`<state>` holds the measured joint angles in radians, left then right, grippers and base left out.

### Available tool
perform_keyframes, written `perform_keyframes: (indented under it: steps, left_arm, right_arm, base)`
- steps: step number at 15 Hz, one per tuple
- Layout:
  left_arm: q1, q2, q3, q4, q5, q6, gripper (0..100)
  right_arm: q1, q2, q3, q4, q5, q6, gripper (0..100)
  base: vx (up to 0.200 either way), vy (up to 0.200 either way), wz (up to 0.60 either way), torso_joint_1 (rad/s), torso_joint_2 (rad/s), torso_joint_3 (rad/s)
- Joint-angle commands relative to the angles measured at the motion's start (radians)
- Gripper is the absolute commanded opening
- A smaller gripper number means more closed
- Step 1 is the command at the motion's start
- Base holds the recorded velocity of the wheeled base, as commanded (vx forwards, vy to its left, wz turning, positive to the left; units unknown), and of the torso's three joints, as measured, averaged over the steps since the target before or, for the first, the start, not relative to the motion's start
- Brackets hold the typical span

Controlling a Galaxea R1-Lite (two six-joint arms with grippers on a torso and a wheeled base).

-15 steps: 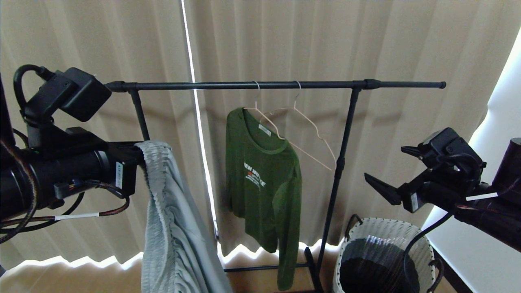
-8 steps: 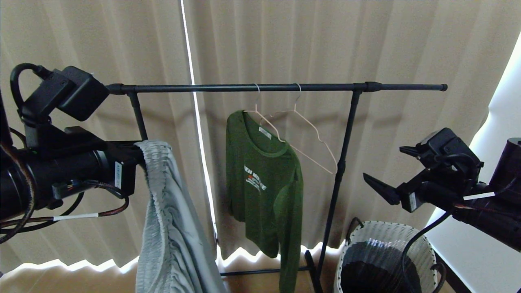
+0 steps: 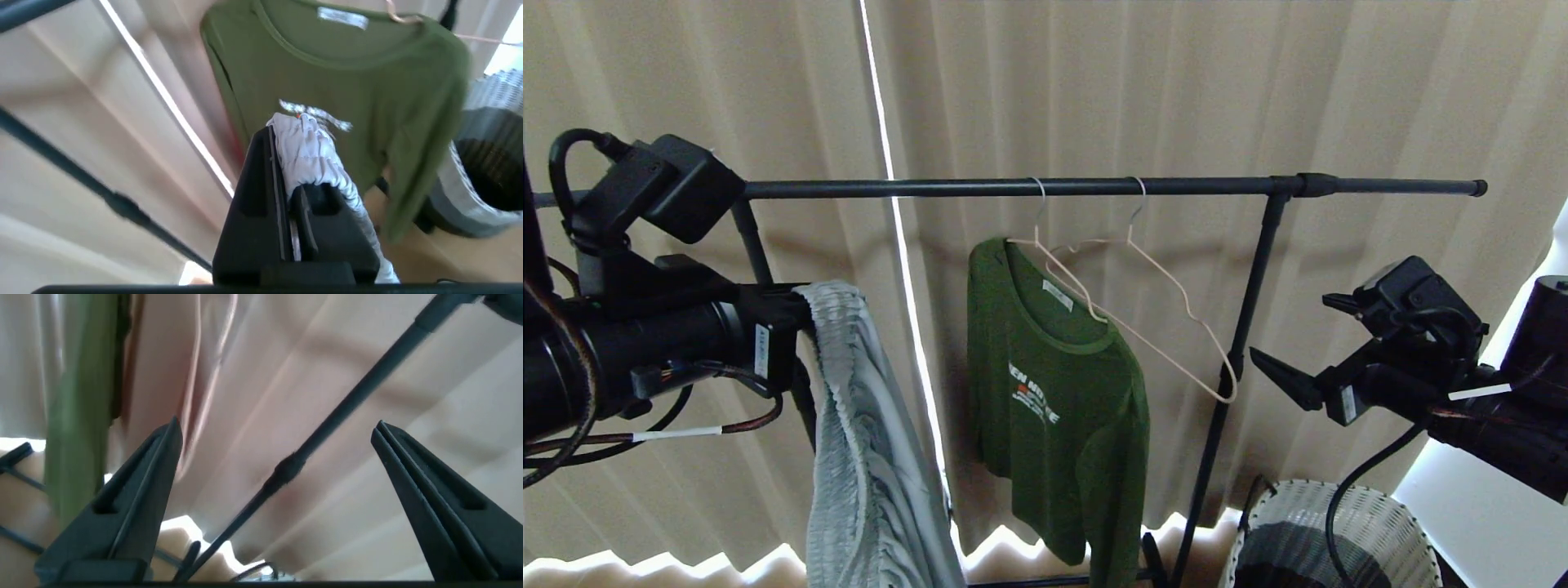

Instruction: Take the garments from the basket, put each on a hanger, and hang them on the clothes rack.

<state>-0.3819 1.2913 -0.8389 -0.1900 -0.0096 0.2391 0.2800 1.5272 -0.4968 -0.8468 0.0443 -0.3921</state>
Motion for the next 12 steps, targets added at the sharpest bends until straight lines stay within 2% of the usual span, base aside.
perform_keyframes:
  steps: [1,3,4,7,9,12]
  left_arm:
    - [0.0,0.002,0.001,0.0,0.0,0.0,0]
    - [0.005,-0.007,0.038,-0.009,0.002,-0.001,0]
    - [0.011,-0.021,0.067,-0.032,0.0,0.0,0]
    - [0.021,-0.029,0.133,-0.12,0.0,0.0,0]
    - [0.035,-0.032,0.153,-0.126,-0.001,0.003,0]
    - [0.035,-0.072,0.167,-0.123,-0.021,0.005,0]
  right_arm:
    - [0.002,-0.001,0.0,0.0,0.0,0.001,100]
    - [0.004,-0.004,0.0,0.003,0.003,0.022,100]
    - [0.005,-0.01,-0.006,0.023,0.003,0.05,100]
    - [0.024,-0.022,-0.126,0.236,0.005,0.133,100]
    - [0.056,-0.024,-0.22,0.382,0.003,0.191,100]
    - [0.09,-0.015,-0.333,0.548,0.003,0.228,100]
  base:
    - [0.2,0.0,0.0,0.007,0.0,0.007]
    - [0.2,0.0,0.0,0.0,0.0,-0.002]
    - [0.0,0.0,0.0,0.0,0.0,0.0]
    - [0.0,0.0,0.0,0.0,0.0,0.0]
    - [0.0,0.0,0.0,0.0,0.0,0.0]
    - [0.0,0.0,0.0,0.0,0.0,0.0]
